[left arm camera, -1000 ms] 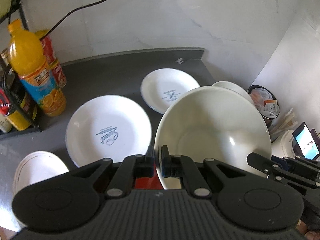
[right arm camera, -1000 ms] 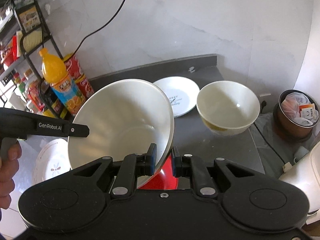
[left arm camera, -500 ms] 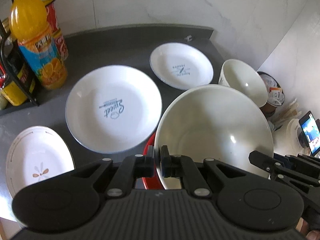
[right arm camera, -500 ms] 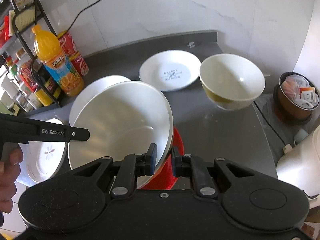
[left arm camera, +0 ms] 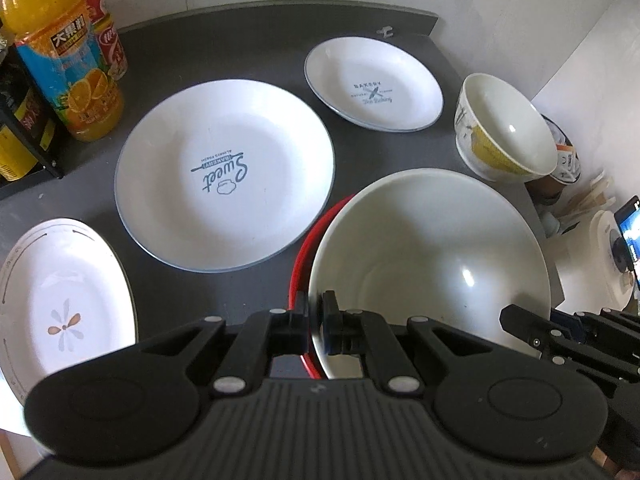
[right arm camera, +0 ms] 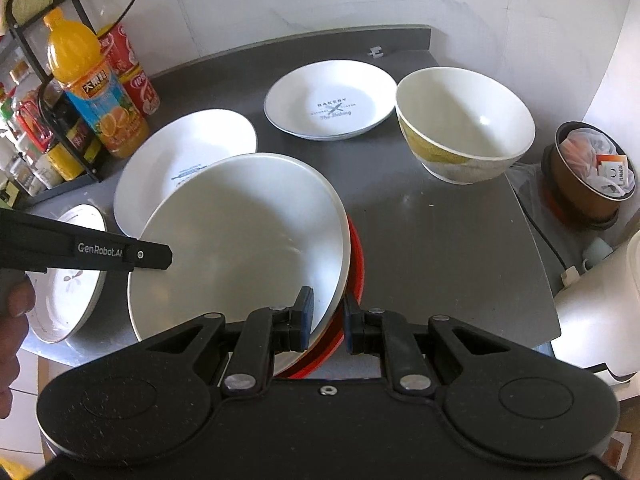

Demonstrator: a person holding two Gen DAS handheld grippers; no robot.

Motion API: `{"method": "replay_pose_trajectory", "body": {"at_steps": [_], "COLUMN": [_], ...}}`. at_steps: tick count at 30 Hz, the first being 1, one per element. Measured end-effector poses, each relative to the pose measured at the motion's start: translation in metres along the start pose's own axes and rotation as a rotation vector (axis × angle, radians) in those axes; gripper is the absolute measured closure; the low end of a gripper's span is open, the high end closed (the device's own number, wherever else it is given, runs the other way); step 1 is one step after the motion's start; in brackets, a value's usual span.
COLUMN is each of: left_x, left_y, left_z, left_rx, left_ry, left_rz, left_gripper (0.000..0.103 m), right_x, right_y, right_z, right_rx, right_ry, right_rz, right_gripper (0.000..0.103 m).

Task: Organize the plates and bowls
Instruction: 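Lower the cream bowl into the red bowl and open both grippers, then move both grippers toward the yellow-patterned cream bowl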

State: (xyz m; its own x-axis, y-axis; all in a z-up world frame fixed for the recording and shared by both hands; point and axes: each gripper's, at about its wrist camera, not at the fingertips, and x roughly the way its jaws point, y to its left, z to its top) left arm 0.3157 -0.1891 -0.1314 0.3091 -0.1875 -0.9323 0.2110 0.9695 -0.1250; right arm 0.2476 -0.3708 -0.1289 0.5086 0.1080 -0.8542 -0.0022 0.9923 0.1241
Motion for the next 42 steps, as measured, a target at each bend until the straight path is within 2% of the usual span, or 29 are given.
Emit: {"method": "replay_pose_trajectory", "body": {"at_steps": [4, 9, 11, 16, 17, 19, 21, 23, 24, 26, 31, 38, 42], "left_x": [0.005, 0.011, 0.011, 0.004, 0.0, -0.008, -0.016, -0.026, -0.03, -0.037, -0.052, -0.071, -0.075], "left_y": [-0.003, -0.008, -0.008, -0.009, -0.009, -0.01, -0.008, -0.004, -0.002, 0.002, 0.012, 0.012, 0.006], "left_z": [0.0, -0.001, 0.0, 0.005, 0.006, 0.007, 0.009, 0.009, 0.009, 0.011, 0.014, 0.017, 0.021], "left_rx": [0.016, 0.04, 0.047, 0.112, 0.124, 0.155, 0.185, 0.204, 0.212, 0.226, 0.245, 0.288, 0.289], "left_ry": [0.011, 0.017, 0.015, 0.019, 0.012, -0.008, -0.031, -0.061, -0.071, -0.08, -0.107, -0.176, -0.199], "left_rz": [0.003, 0.025, 0.025, 0.003, 0.008, 0.021, 0.018, 0.004, -0.006, -0.019, -0.06, -0.095, -0.111], "left_gripper": [0.098, 0.098, 0.098, 0.093, 0.088, 0.074, 0.052, 0.045, 0.043, 0.039, 0.036, 0.029, 0.025], "right_x": [0.004, 0.004, 0.0, -0.013, -0.016, -0.022, -0.028, -0.034, -0.037, -0.042, -0.061, -0.078, -0.084], "right_y": [0.0, 0.006, 0.007, 0.01, 0.01, 0.012, 0.012, 0.013, 0.015, 0.018, 0.027, 0.023, 0.007], "right_z": [-0.001, -0.001, 0.0, -0.001, -0.002, -0.003, -0.005, -0.007, -0.009, -0.011, -0.016, -0.02, -0.019], "right_rx": [0.001, -0.012, -0.01, 0.04, 0.055, 0.093, 0.133, 0.183, 0.202, 0.226, 0.279, 0.347, 0.397], "right_ry": [0.004, -0.018, -0.032, -0.07, -0.075, -0.094, -0.11, -0.126, -0.136, -0.146, -0.2, -0.251, -0.298], "right_rz": [-0.015, -0.029, -0.053, -0.088, -0.096, -0.115, -0.113, -0.111, -0.11, -0.112, -0.131, -0.146, -0.129], "right_gripper": [0.087, 0.069, 0.059, 0.048, 0.043, 0.041, 0.038, 0.033, 0.032, 0.023, 0.013, 0.011, 0.009]}}
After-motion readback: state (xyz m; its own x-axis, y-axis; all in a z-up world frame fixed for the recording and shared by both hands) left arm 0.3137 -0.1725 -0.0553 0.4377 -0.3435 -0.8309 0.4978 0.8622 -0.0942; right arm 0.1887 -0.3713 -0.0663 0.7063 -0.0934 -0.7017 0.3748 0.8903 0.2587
